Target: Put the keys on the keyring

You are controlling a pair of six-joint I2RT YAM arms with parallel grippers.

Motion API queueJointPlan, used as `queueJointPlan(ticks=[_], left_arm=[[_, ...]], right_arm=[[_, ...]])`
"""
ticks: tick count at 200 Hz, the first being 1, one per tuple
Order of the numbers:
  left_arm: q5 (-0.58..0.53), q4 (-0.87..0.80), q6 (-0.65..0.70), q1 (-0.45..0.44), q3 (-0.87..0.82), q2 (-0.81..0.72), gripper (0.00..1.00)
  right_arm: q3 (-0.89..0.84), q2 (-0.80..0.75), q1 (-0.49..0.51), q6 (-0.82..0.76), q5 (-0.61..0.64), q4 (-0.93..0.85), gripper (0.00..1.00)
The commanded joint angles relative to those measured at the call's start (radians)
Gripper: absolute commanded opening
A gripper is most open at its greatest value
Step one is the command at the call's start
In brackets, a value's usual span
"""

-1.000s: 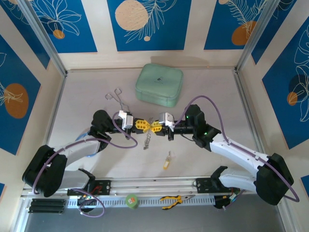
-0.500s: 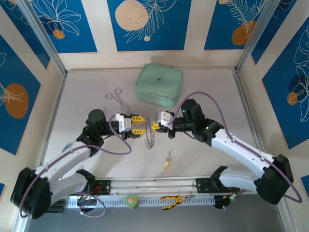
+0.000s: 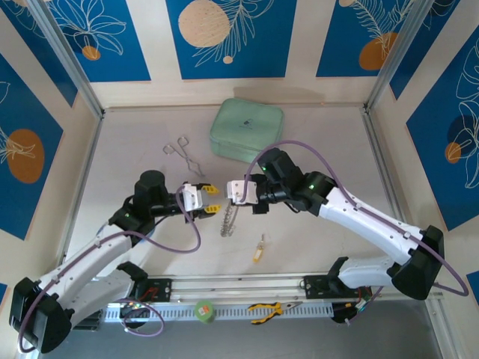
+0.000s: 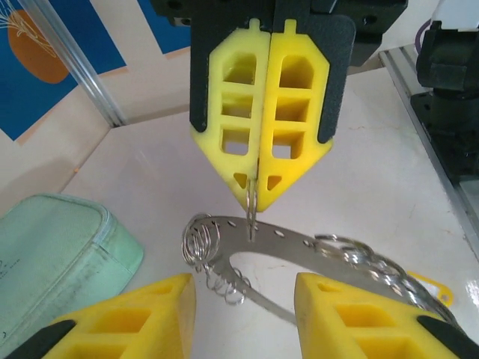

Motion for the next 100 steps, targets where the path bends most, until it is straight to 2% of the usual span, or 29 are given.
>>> queueJointPlan(ticks=[1, 100], left_arm=[[-0.024, 0.011, 0.033, -0.016, 0.015, 0.006, 0.37], [-0.017, 0.041, 0.026, -0.022, 0.009, 0.022, 0.23]], right_arm=[[0.062, 0.024, 0.027, -0.031, 0.029, -0.045, 0.00], [0.141, 0.089, 0.076, -0.019, 0.026, -0.052, 0.00]])
